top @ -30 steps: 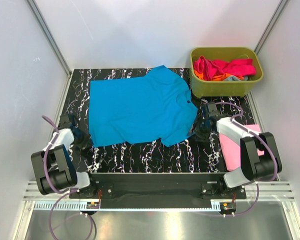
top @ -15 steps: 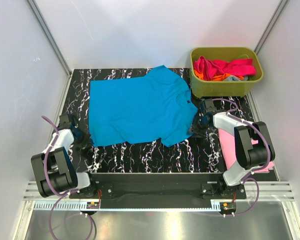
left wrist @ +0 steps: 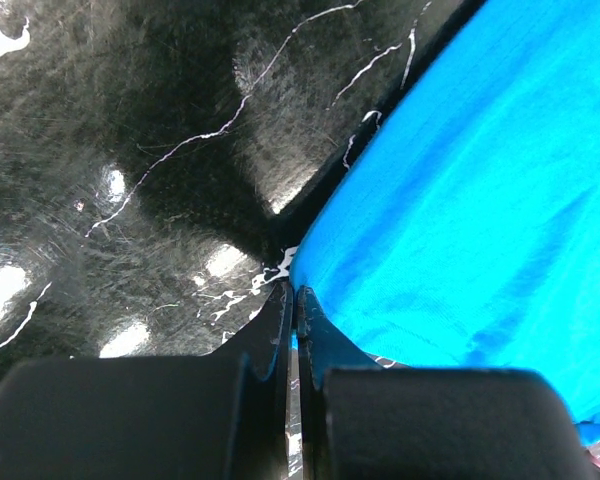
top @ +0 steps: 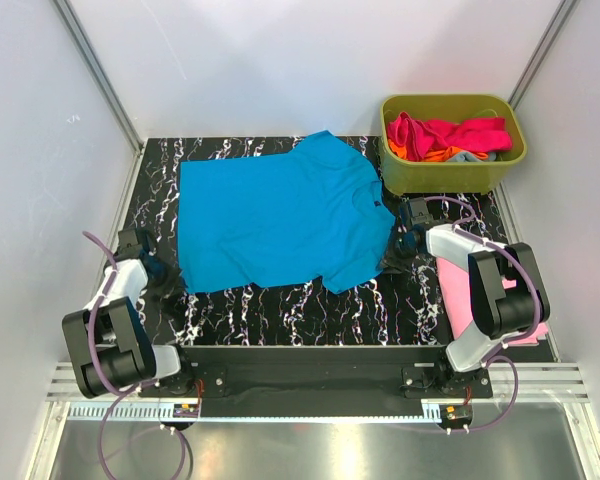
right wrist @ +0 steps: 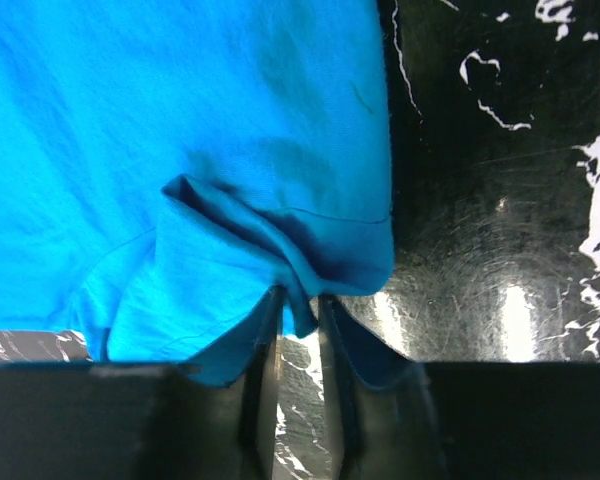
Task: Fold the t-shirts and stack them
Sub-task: Flatten the tshirt out
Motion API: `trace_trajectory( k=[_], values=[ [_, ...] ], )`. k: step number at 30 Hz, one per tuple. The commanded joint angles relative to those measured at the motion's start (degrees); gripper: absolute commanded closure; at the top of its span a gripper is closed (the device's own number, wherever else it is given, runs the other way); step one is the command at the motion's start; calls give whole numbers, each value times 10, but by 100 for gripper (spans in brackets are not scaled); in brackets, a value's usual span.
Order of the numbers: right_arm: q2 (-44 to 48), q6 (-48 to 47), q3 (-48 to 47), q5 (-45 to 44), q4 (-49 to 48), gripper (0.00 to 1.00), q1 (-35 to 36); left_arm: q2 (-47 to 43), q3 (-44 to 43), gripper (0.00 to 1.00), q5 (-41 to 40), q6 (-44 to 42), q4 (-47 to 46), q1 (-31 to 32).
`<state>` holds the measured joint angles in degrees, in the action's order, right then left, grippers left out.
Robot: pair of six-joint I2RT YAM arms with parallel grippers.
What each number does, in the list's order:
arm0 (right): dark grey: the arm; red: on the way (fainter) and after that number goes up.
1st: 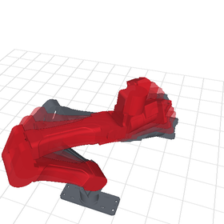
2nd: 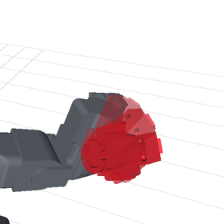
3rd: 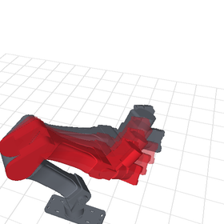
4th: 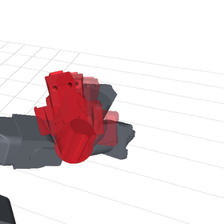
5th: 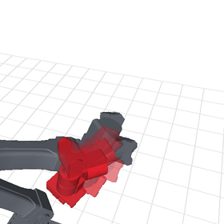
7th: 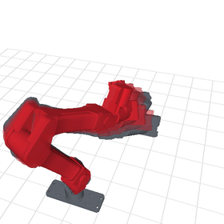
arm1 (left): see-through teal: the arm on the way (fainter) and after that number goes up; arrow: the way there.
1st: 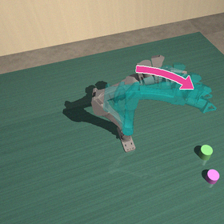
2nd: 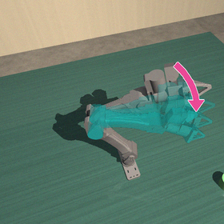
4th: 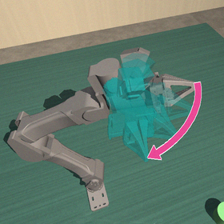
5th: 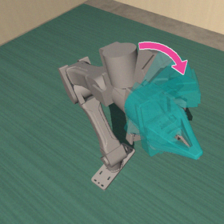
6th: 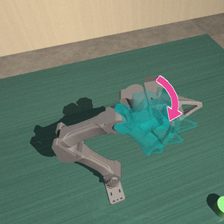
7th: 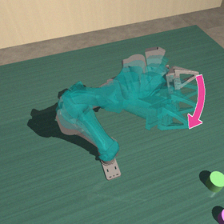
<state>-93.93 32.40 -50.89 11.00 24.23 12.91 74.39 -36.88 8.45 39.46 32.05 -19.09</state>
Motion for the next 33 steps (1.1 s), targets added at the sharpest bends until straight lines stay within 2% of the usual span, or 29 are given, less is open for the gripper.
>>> trace_trajectory(
  k=[1,3,4,5,12,22,28,30,33],
  values=[
    [-7,-15,-17,-9,-9,79,-1,-22,2,100,6,-11,1,0],
    [3,-7,-18,3,-5,90,-1,-28,2,100,5,-12,2,0],
    [9,-2,-18,12,-3,99,-2,-32,1,100,3,-13,2,0],
    [18,11,-17,16,-1,100,-1,-37,1,100,2,-13,3,0],
    [95,49,-10,37,16,100,-1,-74,-9,100,-3,-12,8,-1],
    [109,42,-50,37,50,100,-1,-98,-50,100,-14,-23,25,0],
    [126,51,8,45,50,93,0,-100,-45,100,-19,-27,29,0],
    [125,49,29,47,45,87,-1,-94,-43,100,-19,-30,28,0],
    [114,37,41,46,29,89,-1,-87,-42,100,-22,-35,28,0]
  ],
)
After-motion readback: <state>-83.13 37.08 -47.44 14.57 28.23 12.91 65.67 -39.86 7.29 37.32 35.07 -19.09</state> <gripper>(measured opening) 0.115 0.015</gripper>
